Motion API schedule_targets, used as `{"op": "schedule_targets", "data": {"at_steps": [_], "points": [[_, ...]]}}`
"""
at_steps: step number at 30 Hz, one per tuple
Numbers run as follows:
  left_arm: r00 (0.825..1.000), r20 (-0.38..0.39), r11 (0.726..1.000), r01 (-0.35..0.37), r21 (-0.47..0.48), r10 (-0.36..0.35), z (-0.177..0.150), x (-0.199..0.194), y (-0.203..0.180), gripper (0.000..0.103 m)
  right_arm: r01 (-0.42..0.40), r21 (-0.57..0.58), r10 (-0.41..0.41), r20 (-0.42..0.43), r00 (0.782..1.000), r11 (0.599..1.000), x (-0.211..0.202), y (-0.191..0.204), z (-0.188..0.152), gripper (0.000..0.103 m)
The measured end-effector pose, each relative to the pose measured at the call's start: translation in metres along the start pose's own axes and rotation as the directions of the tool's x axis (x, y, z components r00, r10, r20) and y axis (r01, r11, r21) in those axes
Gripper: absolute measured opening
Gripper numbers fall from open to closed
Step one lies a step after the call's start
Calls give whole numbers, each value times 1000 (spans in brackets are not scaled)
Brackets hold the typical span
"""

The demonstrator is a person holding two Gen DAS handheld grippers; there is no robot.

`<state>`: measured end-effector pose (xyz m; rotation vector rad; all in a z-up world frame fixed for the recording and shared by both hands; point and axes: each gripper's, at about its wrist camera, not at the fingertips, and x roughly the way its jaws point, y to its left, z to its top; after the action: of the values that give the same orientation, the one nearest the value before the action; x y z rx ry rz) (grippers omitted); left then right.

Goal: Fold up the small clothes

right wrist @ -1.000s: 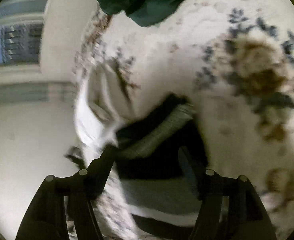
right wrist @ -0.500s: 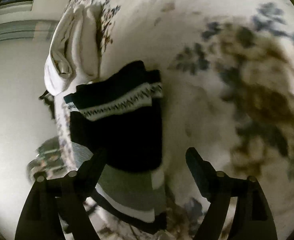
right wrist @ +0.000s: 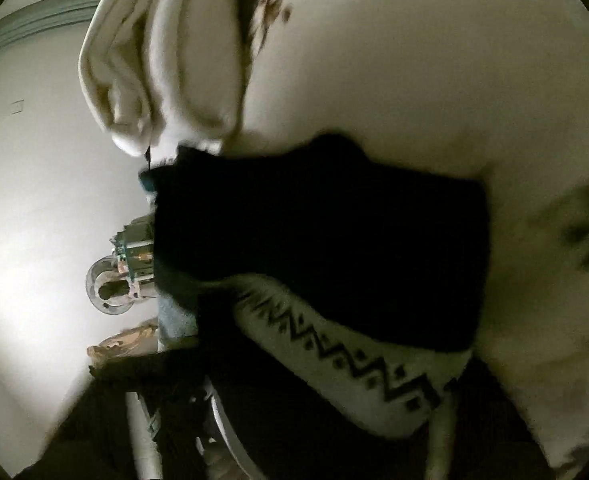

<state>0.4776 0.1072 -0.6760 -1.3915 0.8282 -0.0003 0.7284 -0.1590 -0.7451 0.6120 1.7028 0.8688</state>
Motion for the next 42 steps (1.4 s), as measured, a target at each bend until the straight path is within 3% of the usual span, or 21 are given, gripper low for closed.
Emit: {"op": "schedule_targets", "data": {"at_steps": [4, 7, 8, 10, 13, 14, 15, 17, 20, 22, 23, 25, 31, 32, 33, 34, 35, 36, 37, 39, 42], "points": [[998, -52, 993, -32, 115, 38, 42, -26, -26, 27, -73, 67, 65, 114, 991, 995, -13, 2, -49, 20], [983, -138, 972, -87, 220, 119, 92, -38, -43, 28, -63, 168, 36, 159, 987, 984, -18, 7, -124, 15], [972, -183, 963, -98, 251, 146, 104, -37, -44, 31, -67, 210, 32, 167, 985, 975, -15, 9, -153, 15], [938, -255, 937, -151, 316, 237, 128, -30, -45, 62, -63, 289, 13, 171, 985, 955, -4, 13, -207, 15], [905, -321, 927, -168, 335, 280, 146, -16, -41, 72, -31, 360, -42, 195, 980, 933, 7, 14, -257, 21], [900, -316, 917, -182, 355, 301, 146, -16, -41, 72, -12, 377, -70, 203, 977, 926, 5, 12, -262, 33], [899, -295, 903, -201, 379, 324, 145, -19, -45, 72, 8, 398, -93, 196, 976, 917, 3, 9, -266, 48], [910, -246, 885, -213, 414, 335, 138, -36, -55, 72, 39, 422, -131, 191, 973, 906, -14, 2, -271, 63], [913, -96, 819, -305, 486, 397, 121, -76, -71, 72, 115, 392, -206, 198, 958, 913, -48, 5, -275, 70], [889, 33, 742, -400, 538, 456, 101, -108, -79, 72, 196, 355, -284, 214, 935, 914, -73, 12, -278, 74], [858, 104, 690, -472, 549, 504, 88, -128, -74, 73, 231, 328, -312, 219, 924, 916, -85, 17, -276, 74], [798, 162, 632, -568, 528, 581, 66, -153, -50, 76, 259, 302, -332, 224, 916, 917, -93, 23, -261, 74], [670, 63, 586, -687, 430, 740, 8, -156, 58, 76, 301, 210, -343, 202, 917, 930, -70, 51, -195, 74], [660, 46, 586, -695, 417, 750, 3, -152, 72, 76, 307, 191, -341, 182, 922, 932, -56, 58, -185, 73], [659, 49, 586, -698, 412, 751, -1, -149, 80, 76, 322, 166, -348, 169, 922, 932, -44, 60, -177, 63], [666, 63, 590, -697, 408, 743, -2, -147, 85, 82, 349, 142, -370, 161, 915, 926, -36, 63, -174, 46], [678, 64, 604, -690, 399, 732, 0, -145, 85, 87, 405, 117, -419, 157, 894, 907, -29, 65, -168, 8], [699, 50, 633, -672, 384, 713, 3, -143, 87, 102, 460, 113, -473, 153, 868, 881, -26, 63, -166, 8], [716, 34, 658, -658, 368, 697, 6, -138, 90, 103, 489, 147, -509, 174, 843, 860, -31, 56, -166, 8], [691, 37, 639, -686, 347, 722, 11, -132, 96, 103, 452, 212, -490, 182, 853, 866, -38, 41, -169, 8], [625, 44, 572, -738, 357, 779, 12, -116, 94, 103, 375, 208, -412, 181, 893, 903, -45, 39, -175, 12]]}}
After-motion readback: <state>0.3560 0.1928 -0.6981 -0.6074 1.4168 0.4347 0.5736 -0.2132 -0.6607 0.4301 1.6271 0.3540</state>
